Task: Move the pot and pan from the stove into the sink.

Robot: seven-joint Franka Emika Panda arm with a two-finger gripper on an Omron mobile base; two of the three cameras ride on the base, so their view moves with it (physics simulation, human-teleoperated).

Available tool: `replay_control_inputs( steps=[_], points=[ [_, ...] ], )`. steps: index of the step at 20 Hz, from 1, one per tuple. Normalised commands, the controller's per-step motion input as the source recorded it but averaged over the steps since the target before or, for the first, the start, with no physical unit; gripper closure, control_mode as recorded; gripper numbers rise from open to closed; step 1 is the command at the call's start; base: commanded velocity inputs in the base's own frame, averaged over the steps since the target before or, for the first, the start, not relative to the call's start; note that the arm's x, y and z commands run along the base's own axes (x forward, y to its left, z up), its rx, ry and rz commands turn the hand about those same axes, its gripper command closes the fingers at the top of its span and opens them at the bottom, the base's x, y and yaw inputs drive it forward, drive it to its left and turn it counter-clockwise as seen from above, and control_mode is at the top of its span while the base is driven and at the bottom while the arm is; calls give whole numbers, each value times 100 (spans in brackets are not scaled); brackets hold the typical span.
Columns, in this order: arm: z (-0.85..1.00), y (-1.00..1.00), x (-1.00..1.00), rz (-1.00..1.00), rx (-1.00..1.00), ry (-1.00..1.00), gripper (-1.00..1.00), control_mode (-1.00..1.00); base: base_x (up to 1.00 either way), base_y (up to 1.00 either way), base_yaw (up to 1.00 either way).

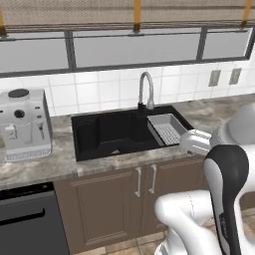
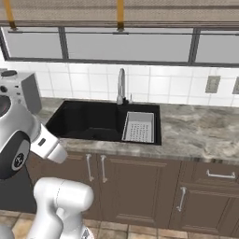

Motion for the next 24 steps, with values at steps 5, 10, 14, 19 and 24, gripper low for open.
replay_control_inputs(
  steps=[5, 10, 14, 19, 24],
  points=[
    [0, 0, 0, 0, 0, 0, -100, 100, -60, 0, 0],
    [0, 0, 0, 0, 0, 0, -100, 100, -6, -2, -1],
    [0, 0, 0, 0, 0, 0, -100, 100, -1, -35, -36],
    [0, 0, 0, 0, 0, 0, -100, 100, 1, -19, -46],
    [0, 0, 0, 0, 0, 0, -100, 100, 2, -13, -49]
  ],
)
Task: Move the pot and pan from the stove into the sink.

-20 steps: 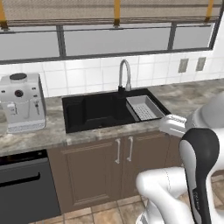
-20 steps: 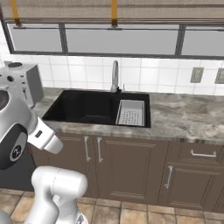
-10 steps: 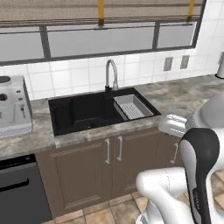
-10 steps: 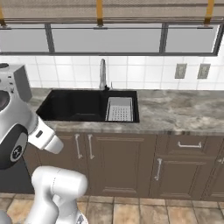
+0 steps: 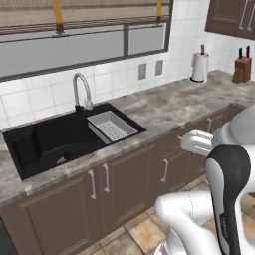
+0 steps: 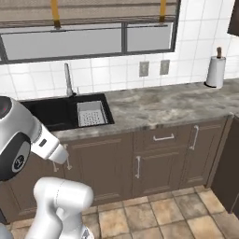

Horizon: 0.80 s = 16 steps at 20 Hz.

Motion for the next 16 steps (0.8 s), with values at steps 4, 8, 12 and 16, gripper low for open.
replay_control_inputs(
  steps=[4, 8, 12, 16],
  points=[
    [0, 0, 0, 0, 0, 0, -100, 100, 2, -11, -49],
    [0, 0, 0, 0, 0, 0, -100, 100, 2, -11, -49],
    [0, 0, 0, 0, 0, 0, -100, 100, 3, -11, -49],
    [0, 0, 0, 0, 0, 0, -100, 100, 3, -11, -49]
  ],
)
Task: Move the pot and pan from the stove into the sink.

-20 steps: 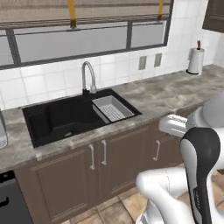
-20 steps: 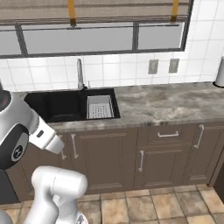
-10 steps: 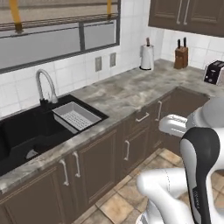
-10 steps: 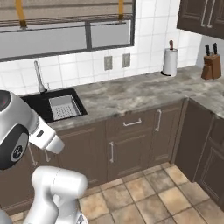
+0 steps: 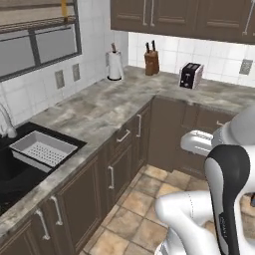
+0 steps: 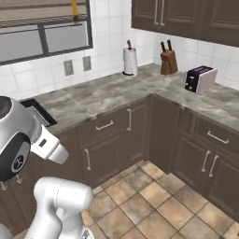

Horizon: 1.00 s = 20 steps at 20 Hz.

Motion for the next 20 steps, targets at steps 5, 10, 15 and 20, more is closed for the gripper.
replay_control_inputs(
  steps=[5, 10, 15, 20],
  points=[
    [0, 0, 0, 0, 0, 0, -100, 100, 3, -11, -48],
    [0, 0, 0, 0, 0, 0, -100, 100, 4, -11, -48],
    [0, 0, 0, 0, 0, 0, -100, 100, 4, -15, -48],
    [0, 0, 0, 0, 0, 0, -100, 100, 2, -27, -43]
  ],
)
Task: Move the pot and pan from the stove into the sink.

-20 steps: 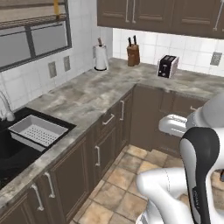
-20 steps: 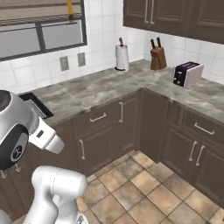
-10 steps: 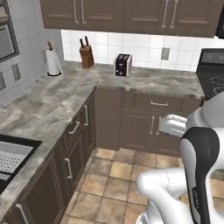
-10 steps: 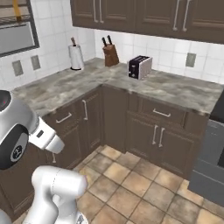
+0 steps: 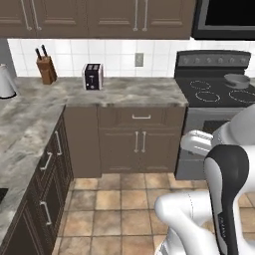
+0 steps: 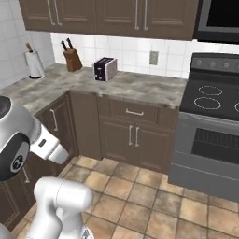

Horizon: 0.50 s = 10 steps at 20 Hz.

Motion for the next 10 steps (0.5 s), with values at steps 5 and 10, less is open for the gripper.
replay_control_inputs(
  steps=[5, 10],
  points=[
    [0, 0, 0, 0, 0, 0, -100, 100, -1, -7, -7],
    [0, 0, 0, 0, 0, 0, -100, 100, 0, -43, 0]
  ],
)
